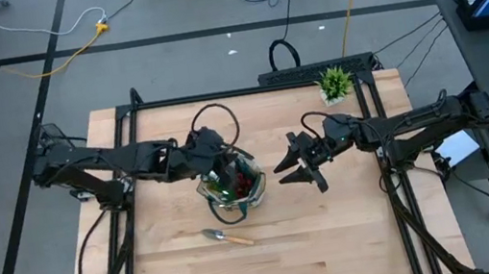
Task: Pick & Place Garden tools in Gardening bag
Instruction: Put the brown hand rake into the gardening bag
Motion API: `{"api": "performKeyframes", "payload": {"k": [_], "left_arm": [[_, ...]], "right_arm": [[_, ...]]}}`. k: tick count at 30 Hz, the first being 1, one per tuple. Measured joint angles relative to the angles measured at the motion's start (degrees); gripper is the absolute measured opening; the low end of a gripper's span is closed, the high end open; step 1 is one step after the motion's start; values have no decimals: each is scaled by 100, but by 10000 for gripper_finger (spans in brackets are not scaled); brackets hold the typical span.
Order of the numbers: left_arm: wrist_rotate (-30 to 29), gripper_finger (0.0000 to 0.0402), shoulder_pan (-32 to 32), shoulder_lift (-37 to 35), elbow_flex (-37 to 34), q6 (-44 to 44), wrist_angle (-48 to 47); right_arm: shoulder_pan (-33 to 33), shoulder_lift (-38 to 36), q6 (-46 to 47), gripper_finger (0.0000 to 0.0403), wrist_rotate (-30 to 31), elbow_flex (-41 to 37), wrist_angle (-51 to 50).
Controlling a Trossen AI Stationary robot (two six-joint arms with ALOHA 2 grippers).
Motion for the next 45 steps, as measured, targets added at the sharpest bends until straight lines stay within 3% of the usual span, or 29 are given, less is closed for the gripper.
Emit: {"api": "performKeyframes", "payload": {"k": [15,21,45], "left_arm": [[-176,62,-463,-190,0,-592,-967],[-618,62,-459,-211,-4,-520,-1009],[-257,62,-325,364,-4,-176,-871]], "right_arm": [[0,0,148,158,25,2,4],[0,0,160,160,27,2,19],[0,0,301,155,27,2,70]]}}
